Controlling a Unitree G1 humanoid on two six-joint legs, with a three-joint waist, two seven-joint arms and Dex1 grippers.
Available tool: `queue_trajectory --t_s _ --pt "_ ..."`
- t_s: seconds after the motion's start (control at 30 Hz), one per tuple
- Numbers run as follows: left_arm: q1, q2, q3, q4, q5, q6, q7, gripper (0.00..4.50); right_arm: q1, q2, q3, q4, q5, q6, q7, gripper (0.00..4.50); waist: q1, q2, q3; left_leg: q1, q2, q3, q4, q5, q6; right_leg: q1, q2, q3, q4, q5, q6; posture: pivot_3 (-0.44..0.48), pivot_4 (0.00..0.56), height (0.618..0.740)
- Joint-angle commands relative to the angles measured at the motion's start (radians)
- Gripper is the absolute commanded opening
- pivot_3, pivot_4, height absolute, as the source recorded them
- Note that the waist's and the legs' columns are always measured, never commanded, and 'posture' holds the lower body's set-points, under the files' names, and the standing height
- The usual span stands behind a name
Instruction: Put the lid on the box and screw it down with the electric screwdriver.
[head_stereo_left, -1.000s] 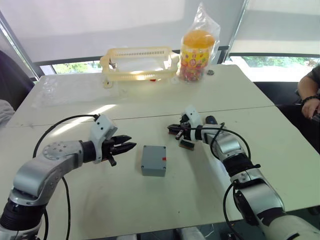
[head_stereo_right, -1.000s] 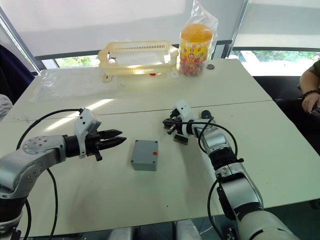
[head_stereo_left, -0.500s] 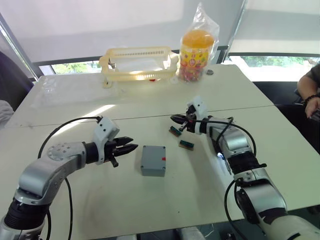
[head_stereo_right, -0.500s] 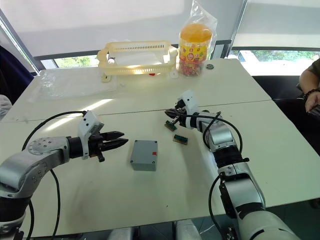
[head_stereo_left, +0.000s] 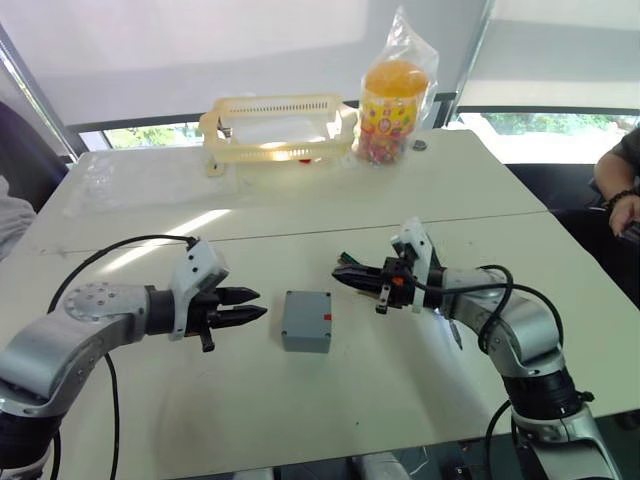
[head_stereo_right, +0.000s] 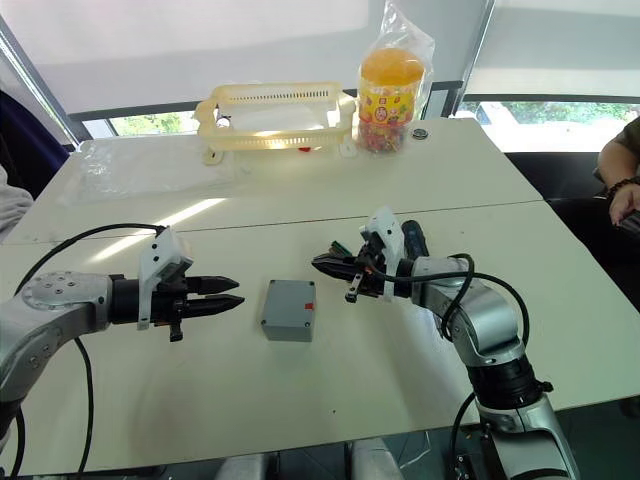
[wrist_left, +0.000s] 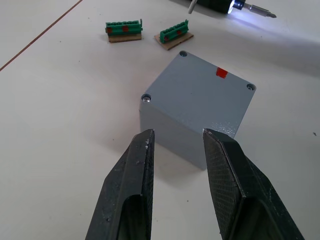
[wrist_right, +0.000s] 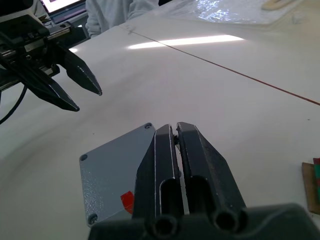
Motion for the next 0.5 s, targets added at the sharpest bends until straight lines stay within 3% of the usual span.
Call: queue_trajectory --t_s 0.03,0.5 --pt "-0.012 0.004 0.002 -0.009 0.008 -0.014 0.003 1.52 0.002 0.012 0.016 -0.033 0.012 -0.017 -0.015 0.05 0.0 0.0 0.0 0.0 0.0 0.0 0.0 0.0 0.0 0.0 0.0 0.0 0.0 0.0 0.0 0.0 0.15 0.74" --pt "-0.008 -0.011 0.0 -0.011 0.016 -0.013 0.017 1.52 0.034 0.017 0.067 -0.018 0.009 -0.03 -0.03 0.05 0.0 0.0 0.0 0.0 0.0 0.0 0.0 0.0 0.0 0.0 0.0 0.0 0.0 0.0 0.0 0.0 0.15 0.74"
